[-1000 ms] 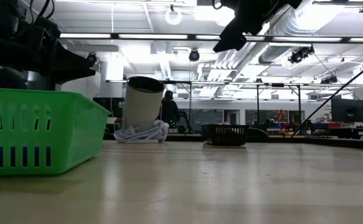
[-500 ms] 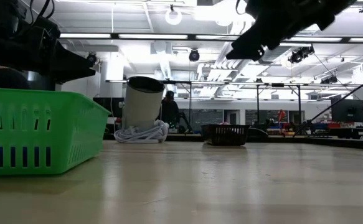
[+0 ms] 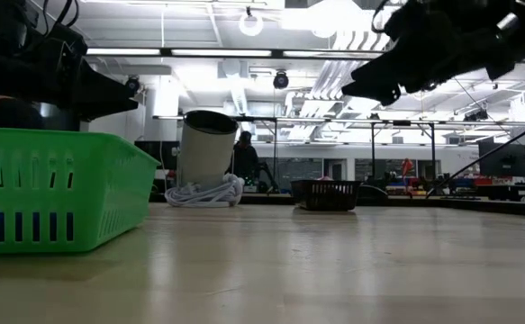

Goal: Pick & Place Office items
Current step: Return to Home Position

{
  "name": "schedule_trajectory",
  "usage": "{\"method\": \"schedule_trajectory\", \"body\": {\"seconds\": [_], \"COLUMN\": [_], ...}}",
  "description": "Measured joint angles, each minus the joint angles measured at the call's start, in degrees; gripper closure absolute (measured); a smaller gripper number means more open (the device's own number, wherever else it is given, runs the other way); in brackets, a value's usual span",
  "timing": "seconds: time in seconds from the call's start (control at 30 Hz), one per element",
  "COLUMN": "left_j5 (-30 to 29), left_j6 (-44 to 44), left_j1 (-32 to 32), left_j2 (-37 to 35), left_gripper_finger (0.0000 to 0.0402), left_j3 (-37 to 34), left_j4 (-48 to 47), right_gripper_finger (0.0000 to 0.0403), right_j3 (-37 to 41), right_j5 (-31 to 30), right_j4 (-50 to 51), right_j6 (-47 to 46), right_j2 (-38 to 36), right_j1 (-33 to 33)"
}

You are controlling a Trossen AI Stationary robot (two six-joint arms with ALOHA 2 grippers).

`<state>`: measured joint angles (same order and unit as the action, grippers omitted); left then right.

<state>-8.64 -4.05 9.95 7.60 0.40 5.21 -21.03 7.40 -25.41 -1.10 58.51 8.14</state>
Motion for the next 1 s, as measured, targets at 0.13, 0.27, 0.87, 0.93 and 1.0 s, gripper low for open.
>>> {"method": "schedule_trajectory", "body": {"seconds": [0.13, 0.27, 0.87, 0.93, 1.0], "left_j5": [0.0, 0.0, 0.0, 0.0, 0.0], "left_j6": [0.0, 0.0, 0.0, 0.0, 0.0], "left_j1": [0.0, 0.0, 0.0, 0.0, 0.0], "left_j2": [0.0, 0.0, 0.0, 0.0, 0.0], "left_gripper_finger": [0.0143, 0.0143, 0.0143, 0.0143, 0.0143], "left_j3": [0.0, 0.0, 0.0, 0.0, 0.0], "left_j4": [0.0, 0.0, 0.0, 0.0, 0.0], "right_gripper_finger": [0.0155, 0.0155, 0.0155, 0.0155, 0.0155], "right_j3": [4.9, 8.7, 16.1, 17.3, 18.3], "right_j5": [0.0, 0.0, -6.4, -6.5, -6.7], "right_j4": [-10.2, -16.6, -19.5, -19.5, -19.5], "right_j6": [-0.2, -0.4, -0.3, -0.2, -0.2], "right_j2": [0.0, 0.0, -4.8, -6.6, -7.9], "right_j1": [0.0, 0.0, 0.1, 0.1, 0.1]}}
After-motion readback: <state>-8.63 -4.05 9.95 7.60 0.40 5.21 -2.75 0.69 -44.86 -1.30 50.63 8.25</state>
